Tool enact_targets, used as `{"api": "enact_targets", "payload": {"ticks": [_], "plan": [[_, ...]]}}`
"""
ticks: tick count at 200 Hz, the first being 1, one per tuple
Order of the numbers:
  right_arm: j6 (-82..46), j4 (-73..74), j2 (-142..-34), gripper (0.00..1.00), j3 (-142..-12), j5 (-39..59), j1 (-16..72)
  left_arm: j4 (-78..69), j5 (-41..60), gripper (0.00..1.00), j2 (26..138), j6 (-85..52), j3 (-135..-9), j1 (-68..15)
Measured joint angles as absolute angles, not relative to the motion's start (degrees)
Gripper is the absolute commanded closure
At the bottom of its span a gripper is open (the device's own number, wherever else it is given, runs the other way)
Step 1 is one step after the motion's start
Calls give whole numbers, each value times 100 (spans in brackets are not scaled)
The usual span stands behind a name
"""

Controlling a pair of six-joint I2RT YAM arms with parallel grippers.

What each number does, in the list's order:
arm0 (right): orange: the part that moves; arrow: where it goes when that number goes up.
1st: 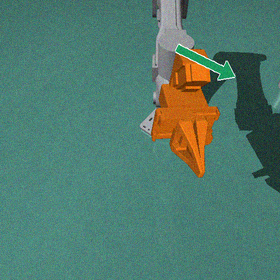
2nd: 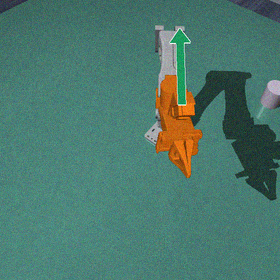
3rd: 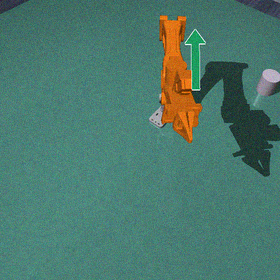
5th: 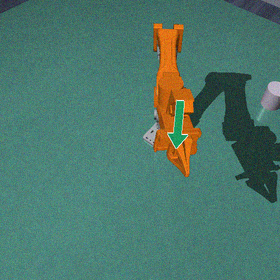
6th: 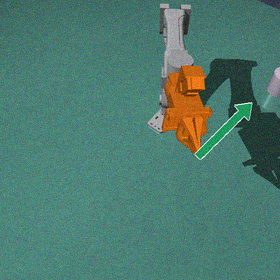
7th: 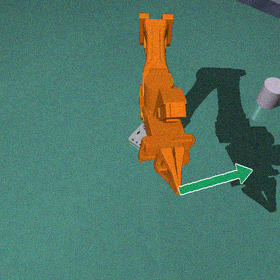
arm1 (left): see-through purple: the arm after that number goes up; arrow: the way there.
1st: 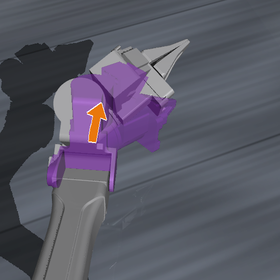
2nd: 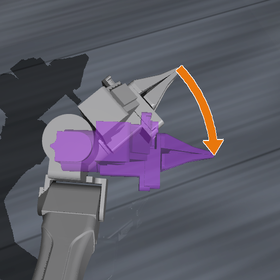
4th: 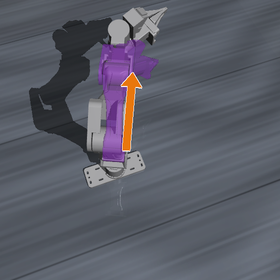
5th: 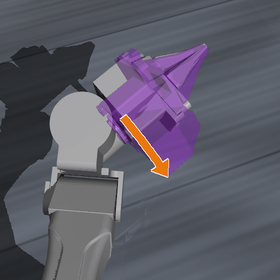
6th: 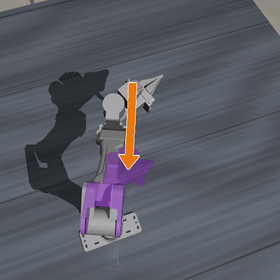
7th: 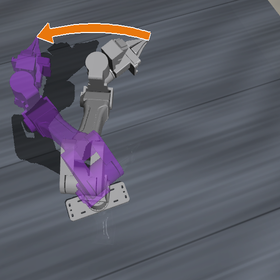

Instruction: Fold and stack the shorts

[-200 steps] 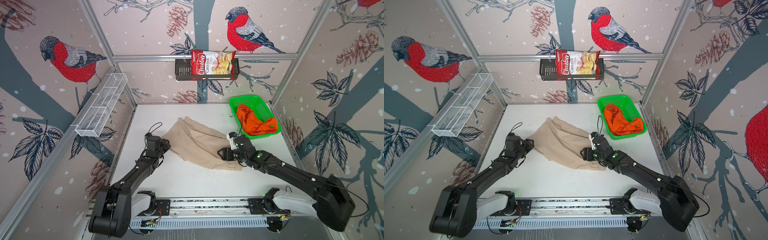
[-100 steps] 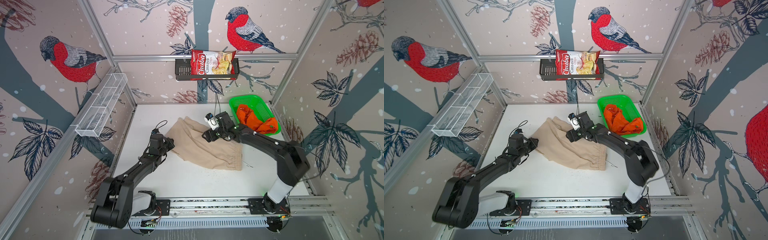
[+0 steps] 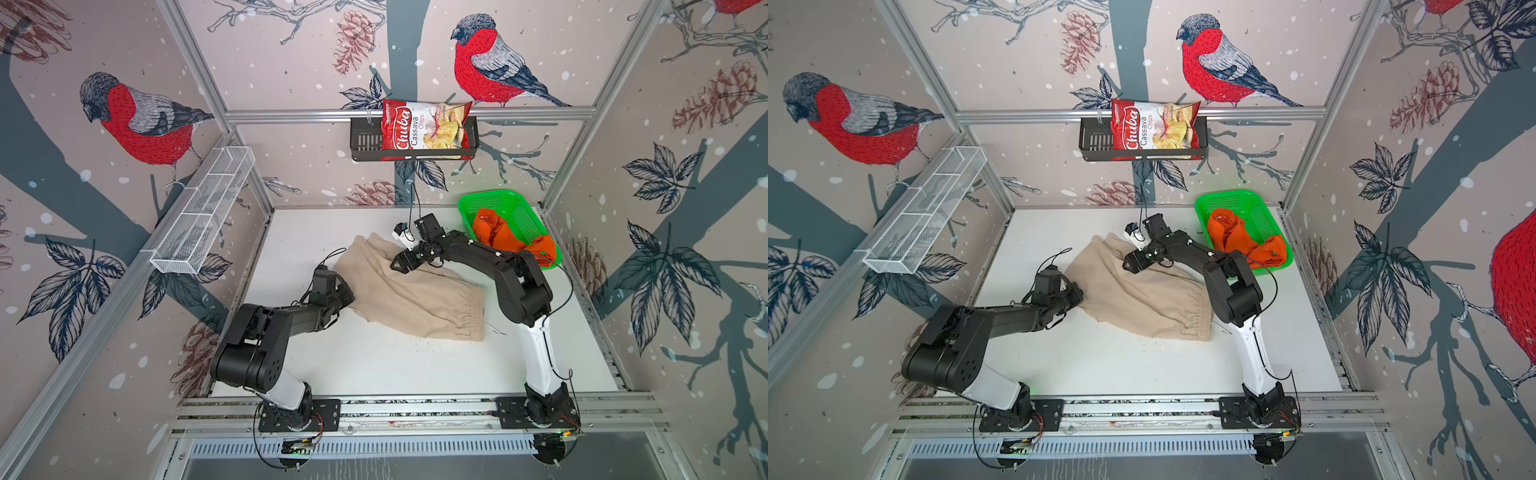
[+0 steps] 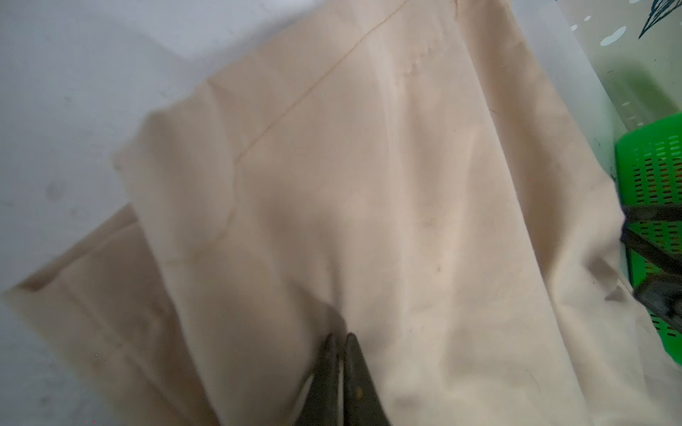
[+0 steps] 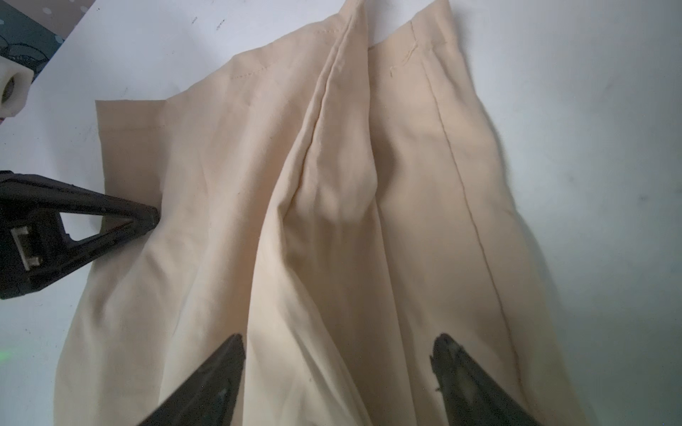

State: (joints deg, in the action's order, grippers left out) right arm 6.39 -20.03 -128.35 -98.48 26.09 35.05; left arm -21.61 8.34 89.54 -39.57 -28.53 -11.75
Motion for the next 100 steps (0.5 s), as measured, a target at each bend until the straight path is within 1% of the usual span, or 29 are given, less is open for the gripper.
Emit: {"api": "enact_targets", "payload": {"ticks": [29, 38, 42, 62, 80, 89, 100], "plan": [[790, -2167, -13238, 20, -10243, 2871, 3448, -2349, 790, 91, 9052, -3903, -2847, -1175], [856, -2171, -13319, 24, -10302, 2906, 3448, -2403, 788, 91, 9085, -3903, -2847, -1175], [895, -2182, -13351, 27, -10326, 2919, 3444, -2434, 784, 91, 9102, -3903, -2847, -1175], [906, -2259, -13421, 55, -10370, 2969, 3439, -2547, 779, 91, 9164, -3900, -2849, -1168], [902, -2252, -13395, 75, -10326, 3015, 3402, -2593, 775, 91, 9185, -3900, -2849, -1166], [873, -2241, -13343, 83, -10243, 3035, 3347, -2593, 770, 92, 9188, -3903, -2849, -1166], [790, -2224, -13240, 90, -10130, 3057, 3216, -2593, 764, 92, 9188, -3903, -2849, -1164]]}}
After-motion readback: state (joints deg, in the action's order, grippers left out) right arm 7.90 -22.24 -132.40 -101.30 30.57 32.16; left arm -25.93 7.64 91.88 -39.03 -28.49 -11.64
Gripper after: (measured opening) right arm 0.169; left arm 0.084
